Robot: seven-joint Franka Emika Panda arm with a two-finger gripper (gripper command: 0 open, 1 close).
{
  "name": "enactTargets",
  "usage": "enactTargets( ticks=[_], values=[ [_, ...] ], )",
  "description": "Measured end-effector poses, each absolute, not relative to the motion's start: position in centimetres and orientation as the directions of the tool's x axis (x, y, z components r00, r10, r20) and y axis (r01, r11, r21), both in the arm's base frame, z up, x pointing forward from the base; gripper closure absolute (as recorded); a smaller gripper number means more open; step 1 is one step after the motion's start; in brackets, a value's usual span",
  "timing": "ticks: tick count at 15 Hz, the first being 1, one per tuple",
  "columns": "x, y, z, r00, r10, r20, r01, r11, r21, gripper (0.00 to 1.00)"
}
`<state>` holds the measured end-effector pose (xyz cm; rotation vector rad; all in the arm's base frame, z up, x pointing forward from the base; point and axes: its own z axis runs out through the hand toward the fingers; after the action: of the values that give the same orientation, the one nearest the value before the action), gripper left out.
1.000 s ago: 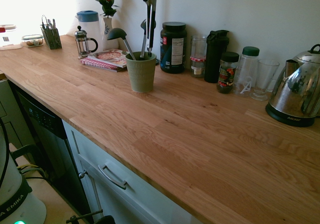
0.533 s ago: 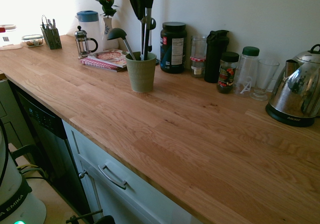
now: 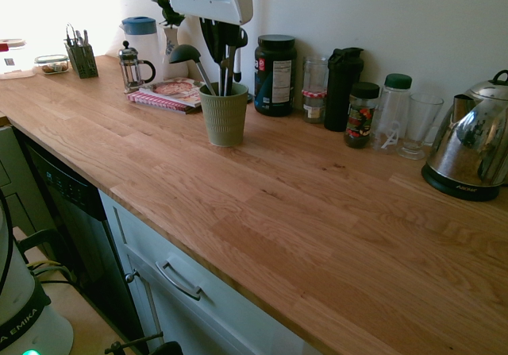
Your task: Put the tongs back in the holder
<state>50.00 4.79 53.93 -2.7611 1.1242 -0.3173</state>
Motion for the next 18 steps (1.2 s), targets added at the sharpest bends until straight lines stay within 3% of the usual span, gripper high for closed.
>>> enactTargets(
  ticks=[7, 13, 18],
  values=[
    [49.7, 5.5, 54.6, 0.716, -0.682, 0.149, -0.649, -0.729, -0.217, 0.00],
    [45.0, 3.2, 64.6, 0.735, -0.652, 0.185, -0.605, -0.754, -0.256, 0.00],
    [39.8, -0.6, 66.0, 0.708, -0.692, 0.138, -0.677, -0.722, -0.144, 0.00]
  ],
)
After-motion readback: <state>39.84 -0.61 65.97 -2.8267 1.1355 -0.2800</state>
